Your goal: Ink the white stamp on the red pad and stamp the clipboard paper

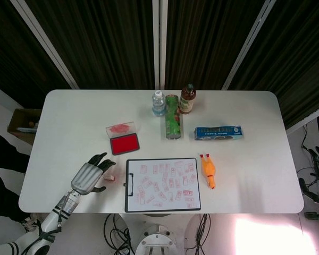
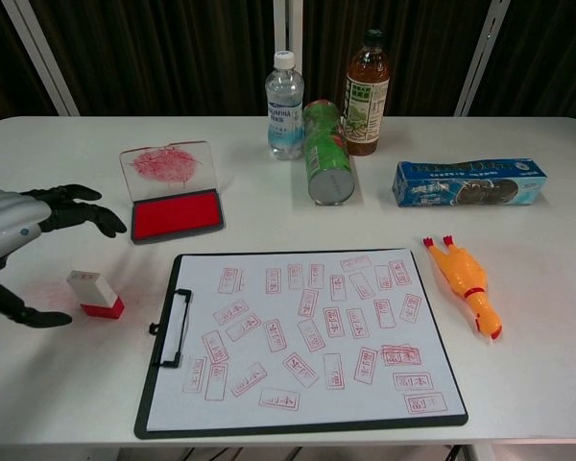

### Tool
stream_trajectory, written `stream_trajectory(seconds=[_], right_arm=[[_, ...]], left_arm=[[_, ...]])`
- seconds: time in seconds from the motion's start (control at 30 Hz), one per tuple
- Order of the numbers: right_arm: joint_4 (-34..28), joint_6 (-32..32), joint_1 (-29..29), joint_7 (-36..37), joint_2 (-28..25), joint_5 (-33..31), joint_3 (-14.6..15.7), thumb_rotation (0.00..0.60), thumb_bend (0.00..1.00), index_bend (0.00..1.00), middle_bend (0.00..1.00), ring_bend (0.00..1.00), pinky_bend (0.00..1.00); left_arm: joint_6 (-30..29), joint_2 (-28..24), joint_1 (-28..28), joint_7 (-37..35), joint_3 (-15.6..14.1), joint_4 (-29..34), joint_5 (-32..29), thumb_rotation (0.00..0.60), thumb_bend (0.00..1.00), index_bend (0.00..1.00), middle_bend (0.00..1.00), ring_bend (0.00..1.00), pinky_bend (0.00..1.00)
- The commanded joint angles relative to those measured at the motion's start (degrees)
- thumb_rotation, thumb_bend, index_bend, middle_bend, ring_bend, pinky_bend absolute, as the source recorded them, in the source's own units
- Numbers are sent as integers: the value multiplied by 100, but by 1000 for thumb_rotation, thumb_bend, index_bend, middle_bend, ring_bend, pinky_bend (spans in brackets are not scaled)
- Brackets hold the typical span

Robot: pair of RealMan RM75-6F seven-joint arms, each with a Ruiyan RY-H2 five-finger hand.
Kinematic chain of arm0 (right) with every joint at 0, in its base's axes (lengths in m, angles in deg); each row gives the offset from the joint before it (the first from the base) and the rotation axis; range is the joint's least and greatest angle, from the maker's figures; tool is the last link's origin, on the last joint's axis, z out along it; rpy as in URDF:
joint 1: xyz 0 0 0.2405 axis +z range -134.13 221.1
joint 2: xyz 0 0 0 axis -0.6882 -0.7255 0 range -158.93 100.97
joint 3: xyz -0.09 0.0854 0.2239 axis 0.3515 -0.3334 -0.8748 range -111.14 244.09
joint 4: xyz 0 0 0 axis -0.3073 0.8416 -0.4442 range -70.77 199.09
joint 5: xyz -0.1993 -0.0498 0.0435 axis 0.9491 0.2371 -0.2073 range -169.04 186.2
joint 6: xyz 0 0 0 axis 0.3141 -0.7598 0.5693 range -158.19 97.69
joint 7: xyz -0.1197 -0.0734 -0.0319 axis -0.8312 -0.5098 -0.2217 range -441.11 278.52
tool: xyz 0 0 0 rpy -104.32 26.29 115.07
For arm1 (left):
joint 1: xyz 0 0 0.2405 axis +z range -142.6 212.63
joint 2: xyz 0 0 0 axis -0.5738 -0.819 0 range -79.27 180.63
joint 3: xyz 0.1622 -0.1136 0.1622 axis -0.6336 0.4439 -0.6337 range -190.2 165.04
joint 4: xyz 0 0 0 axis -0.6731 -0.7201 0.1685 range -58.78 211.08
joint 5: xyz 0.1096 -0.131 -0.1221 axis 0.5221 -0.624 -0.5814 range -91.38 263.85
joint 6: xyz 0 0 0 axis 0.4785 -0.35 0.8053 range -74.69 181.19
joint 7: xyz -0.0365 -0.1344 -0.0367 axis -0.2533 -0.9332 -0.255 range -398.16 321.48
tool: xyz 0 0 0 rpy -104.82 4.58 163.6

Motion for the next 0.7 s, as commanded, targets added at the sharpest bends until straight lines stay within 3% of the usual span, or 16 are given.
stream_trajectory(seconds=[0.03, 0.4, 0.7], right_arm=[[12, -24, -18, 22, -7, -1, -6, 600, 277, 0, 0, 0, 0], [94, 40, -35, 97, 59, -137, -58, 600, 303, 0, 0, 0, 0], [124, 106, -18, 79, 99, -165, -66, 600, 303, 0, 0, 0, 0]], left_arm=[[98, 113, -88, -26, 16, -126, -68, 600, 154, 268, 296, 68, 166], [58, 284, -141, 180, 23, -331, -253, 600, 228, 411, 440, 92, 165], [59, 310, -182, 211, -16, -335, -325, 600, 313, 468, 490, 116, 165]])
